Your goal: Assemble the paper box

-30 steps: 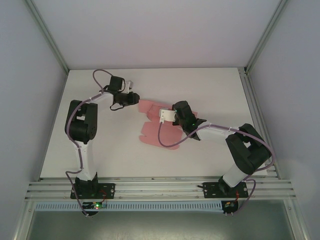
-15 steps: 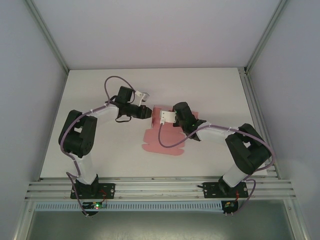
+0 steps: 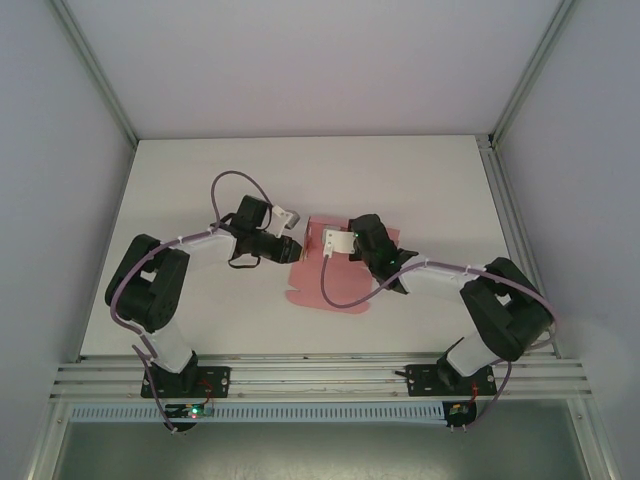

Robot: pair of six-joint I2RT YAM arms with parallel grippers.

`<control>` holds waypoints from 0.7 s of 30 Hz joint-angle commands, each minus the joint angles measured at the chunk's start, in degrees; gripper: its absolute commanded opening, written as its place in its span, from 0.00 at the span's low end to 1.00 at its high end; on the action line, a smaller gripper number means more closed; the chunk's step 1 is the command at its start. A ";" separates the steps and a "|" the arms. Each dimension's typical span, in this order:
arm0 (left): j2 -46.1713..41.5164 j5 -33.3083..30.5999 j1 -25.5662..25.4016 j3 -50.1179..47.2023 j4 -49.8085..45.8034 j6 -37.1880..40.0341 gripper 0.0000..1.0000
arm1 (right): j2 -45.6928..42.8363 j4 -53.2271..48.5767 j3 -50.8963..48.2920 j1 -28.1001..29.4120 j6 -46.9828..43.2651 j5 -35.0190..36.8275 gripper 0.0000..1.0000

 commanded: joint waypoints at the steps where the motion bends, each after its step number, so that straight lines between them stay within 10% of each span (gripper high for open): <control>1: -1.63 1.21 -0.69 0.93 2.17 3.69 0.19 | -0.76 -1.27 -1.31 1.35 -0.52 1.28 0.00; 15: -4.66 -1.90 1.55 -1.43 0.28 11.94 0.29 | -4.76 -4.89 -4.36 6.90 0.81 7.88 0.00; 21: -7.26 14.20 3.39 -5.30 13.78 6.53 0.39 | -5.17 -6.28 -3.79 7.53 0.81 8.81 0.00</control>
